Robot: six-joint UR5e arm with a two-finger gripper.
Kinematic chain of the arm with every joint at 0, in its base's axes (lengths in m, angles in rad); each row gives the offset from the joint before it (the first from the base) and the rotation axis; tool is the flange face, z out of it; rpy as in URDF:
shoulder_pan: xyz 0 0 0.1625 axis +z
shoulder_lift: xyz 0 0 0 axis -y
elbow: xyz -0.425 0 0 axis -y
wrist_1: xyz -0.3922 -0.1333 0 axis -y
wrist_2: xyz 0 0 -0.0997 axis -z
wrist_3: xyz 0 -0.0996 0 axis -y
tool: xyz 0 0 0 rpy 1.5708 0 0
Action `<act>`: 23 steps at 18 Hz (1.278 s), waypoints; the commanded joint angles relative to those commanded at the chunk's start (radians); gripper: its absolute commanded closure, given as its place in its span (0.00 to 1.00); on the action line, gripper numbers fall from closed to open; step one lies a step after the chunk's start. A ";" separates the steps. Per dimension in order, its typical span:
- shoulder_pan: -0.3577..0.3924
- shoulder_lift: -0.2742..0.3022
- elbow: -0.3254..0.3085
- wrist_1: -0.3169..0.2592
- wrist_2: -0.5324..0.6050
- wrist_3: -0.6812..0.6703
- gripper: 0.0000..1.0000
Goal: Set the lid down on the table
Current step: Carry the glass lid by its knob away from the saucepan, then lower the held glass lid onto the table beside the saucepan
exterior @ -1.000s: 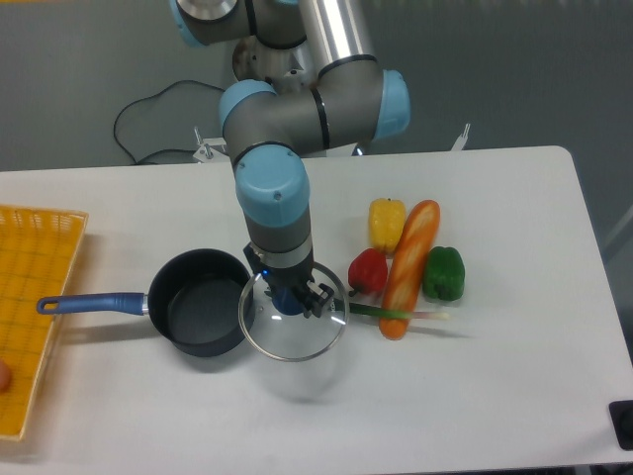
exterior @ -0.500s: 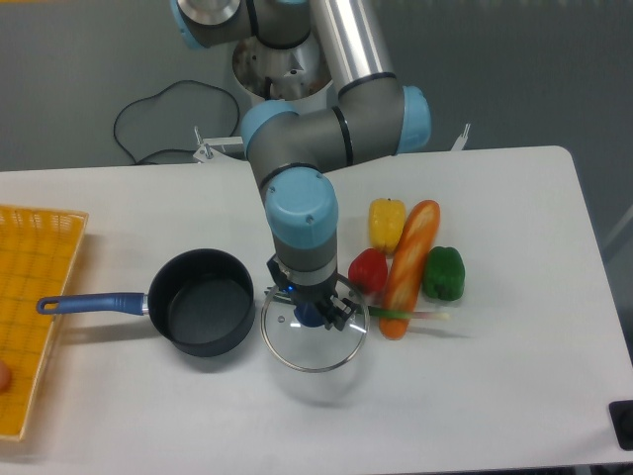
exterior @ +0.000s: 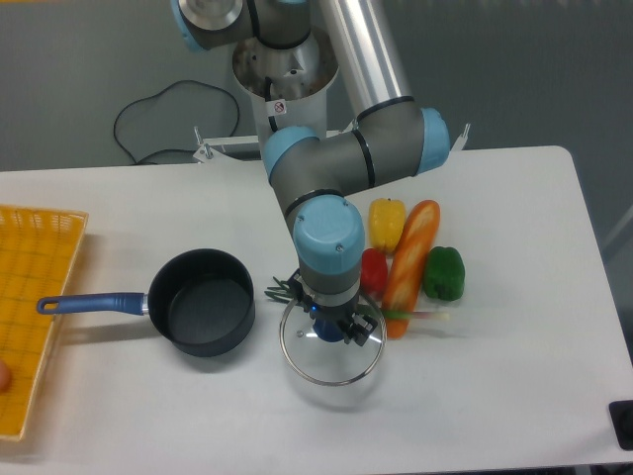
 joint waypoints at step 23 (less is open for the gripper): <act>-0.064 -0.084 0.043 0.071 -0.002 -0.020 0.49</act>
